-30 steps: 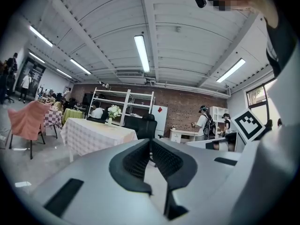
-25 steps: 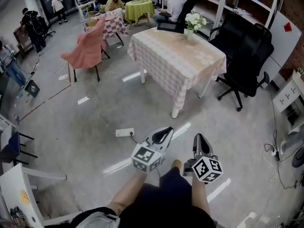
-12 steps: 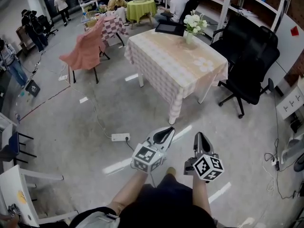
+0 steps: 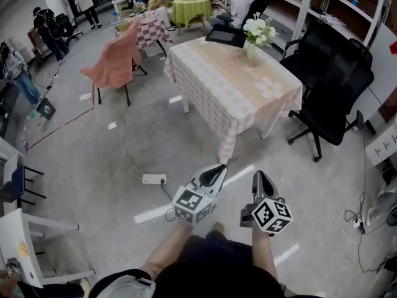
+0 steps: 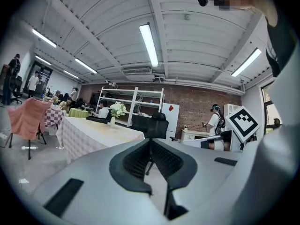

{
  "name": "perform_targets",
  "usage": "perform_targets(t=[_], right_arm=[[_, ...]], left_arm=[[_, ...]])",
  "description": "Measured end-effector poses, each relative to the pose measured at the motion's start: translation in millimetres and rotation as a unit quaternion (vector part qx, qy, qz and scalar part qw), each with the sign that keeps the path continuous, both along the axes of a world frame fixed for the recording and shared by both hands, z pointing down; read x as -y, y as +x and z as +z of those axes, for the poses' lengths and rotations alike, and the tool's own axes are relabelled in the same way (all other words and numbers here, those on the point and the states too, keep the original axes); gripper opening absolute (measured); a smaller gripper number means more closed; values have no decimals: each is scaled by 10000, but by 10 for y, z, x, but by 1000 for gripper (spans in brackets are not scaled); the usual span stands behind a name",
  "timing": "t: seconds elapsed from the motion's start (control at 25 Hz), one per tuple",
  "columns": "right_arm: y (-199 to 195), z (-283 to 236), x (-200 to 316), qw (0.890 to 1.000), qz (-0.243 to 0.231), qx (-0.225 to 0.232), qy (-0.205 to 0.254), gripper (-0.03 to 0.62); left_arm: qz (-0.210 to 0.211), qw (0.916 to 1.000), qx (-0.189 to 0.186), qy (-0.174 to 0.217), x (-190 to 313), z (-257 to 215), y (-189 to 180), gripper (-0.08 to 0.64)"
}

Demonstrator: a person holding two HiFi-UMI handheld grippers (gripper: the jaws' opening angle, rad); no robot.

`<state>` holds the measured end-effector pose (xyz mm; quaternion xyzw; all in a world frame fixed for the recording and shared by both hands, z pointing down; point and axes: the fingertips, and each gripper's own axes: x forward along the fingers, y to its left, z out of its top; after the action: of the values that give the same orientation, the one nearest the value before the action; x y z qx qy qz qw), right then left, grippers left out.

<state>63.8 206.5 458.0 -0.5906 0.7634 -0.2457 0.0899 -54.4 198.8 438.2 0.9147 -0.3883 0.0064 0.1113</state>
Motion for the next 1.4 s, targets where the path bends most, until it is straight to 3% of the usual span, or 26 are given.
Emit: perform_targets(t=[0.72, 1.4], right_arm=[[359, 174, 294, 9997, -127, 78, -179, 3], [543, 237, 239, 9991, 114, 314, -267, 3]], left_arm=[[-202, 9996, -78, -153, 309, 155, 289, 23], [40, 9999, 29, -157, 269, 146, 456, 23]])
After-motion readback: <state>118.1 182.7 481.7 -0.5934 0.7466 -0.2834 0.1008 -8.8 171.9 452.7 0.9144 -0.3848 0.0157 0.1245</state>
